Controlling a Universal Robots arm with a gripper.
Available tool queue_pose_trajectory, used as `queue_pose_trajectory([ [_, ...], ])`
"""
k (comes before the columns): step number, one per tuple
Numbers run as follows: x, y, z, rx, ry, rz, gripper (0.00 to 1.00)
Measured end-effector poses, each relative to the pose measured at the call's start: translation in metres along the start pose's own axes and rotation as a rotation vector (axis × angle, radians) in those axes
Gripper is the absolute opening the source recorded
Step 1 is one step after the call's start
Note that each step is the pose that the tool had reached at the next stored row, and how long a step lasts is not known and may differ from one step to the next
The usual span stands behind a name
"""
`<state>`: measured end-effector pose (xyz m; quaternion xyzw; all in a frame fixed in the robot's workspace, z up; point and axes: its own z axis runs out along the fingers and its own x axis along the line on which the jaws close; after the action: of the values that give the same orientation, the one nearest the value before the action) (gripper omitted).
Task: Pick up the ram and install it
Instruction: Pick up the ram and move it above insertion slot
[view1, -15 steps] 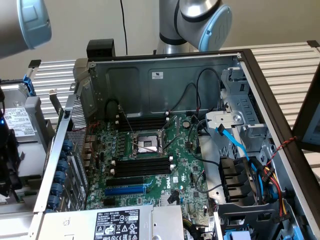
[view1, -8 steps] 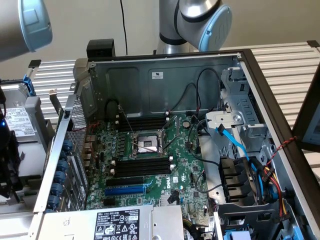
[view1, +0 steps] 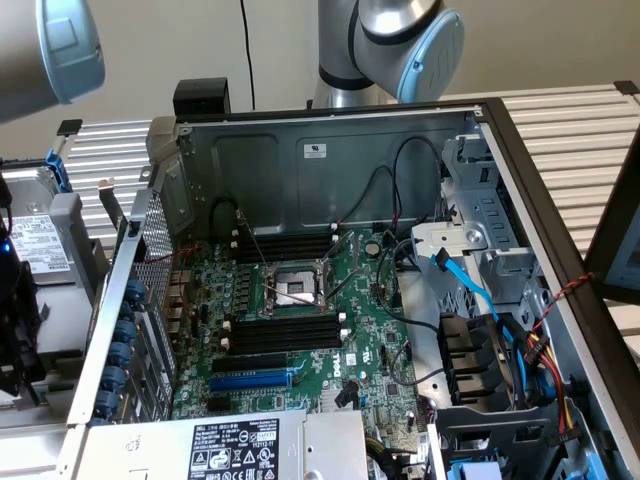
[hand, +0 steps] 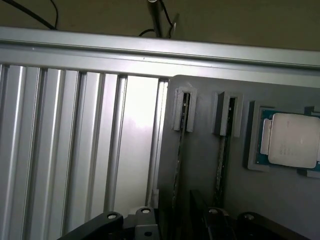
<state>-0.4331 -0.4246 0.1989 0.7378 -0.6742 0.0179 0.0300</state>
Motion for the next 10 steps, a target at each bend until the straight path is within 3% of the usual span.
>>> queue_pose_trajectory([
  [4,0.0000,0.0000,0.0000,0.0000,0.0000,0.000,0.36],
  [5,0.0000,0.0000,0.0000,0.0000,0.0000,0.000,0.29],
  [10,0.0000,0.0000,0.0000,-0.0002,0.0001,0.000,0.29],
])
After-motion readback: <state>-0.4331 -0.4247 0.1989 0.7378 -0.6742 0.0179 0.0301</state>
